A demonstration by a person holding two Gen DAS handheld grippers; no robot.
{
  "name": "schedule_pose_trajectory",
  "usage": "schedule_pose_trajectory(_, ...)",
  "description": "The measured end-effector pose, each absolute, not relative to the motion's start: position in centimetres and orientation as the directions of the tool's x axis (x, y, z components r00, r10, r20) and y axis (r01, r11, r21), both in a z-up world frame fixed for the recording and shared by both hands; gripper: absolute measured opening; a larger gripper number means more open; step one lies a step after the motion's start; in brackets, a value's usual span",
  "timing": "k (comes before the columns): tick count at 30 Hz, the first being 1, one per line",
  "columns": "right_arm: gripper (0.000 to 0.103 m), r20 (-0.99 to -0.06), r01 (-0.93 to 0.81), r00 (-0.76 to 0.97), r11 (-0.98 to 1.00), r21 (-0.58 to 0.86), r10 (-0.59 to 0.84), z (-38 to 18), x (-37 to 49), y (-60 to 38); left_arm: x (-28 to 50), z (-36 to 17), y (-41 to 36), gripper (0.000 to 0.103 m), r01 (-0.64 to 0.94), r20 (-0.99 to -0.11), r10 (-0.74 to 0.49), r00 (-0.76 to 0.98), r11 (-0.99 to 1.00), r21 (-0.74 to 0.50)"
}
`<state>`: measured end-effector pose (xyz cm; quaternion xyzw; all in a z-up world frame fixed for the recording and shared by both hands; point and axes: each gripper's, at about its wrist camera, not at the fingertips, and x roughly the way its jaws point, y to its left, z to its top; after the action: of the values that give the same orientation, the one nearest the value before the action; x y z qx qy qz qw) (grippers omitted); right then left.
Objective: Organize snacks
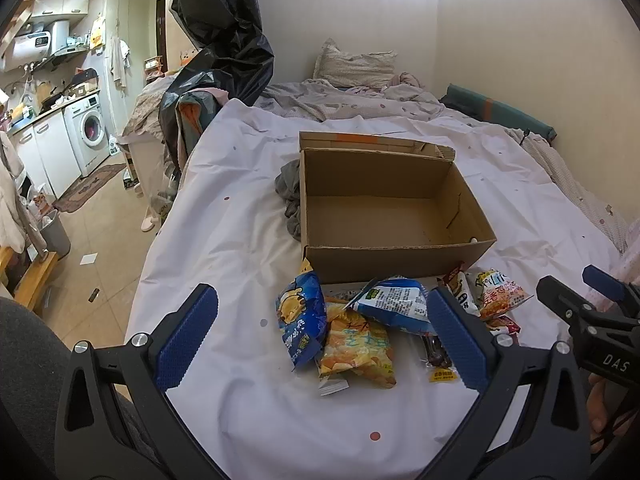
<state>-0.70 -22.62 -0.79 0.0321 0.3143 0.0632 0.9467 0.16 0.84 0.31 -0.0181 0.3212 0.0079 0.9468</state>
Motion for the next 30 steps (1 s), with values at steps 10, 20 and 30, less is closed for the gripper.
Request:
schedule_pose_trajectory(10, 0.103, -0.599, -0.106, 0.788, 0.989, 0.099, 0.145, -1.0, -0.7, -22.2, 0.2, 0.1, 0.5, 0.103, -0.025, -0.61, -0.002, 0.792, 0.999, -0.036)
schedule_pose_trajectory(20, 0.103, -0.6, -0.107, 0.787, 0.99, 0.096, 0.144, -1.1, -0.6, -22.2, 0.2, 0.0, 0.5, 0.103, -0.024, -0.614, -0.005, 0.79, 0.999, -0.039)
schedule_pose_trajectory(30, 0.103, -0.706, -0.1, 0.661, 0.962, 0.252, 0.254, 0.5, 3.6, -25.9, 3.0, 1.3, 2.0, 0.103, -0.037, -0.68, 0.009, 0.733, 0.999, -0.027)
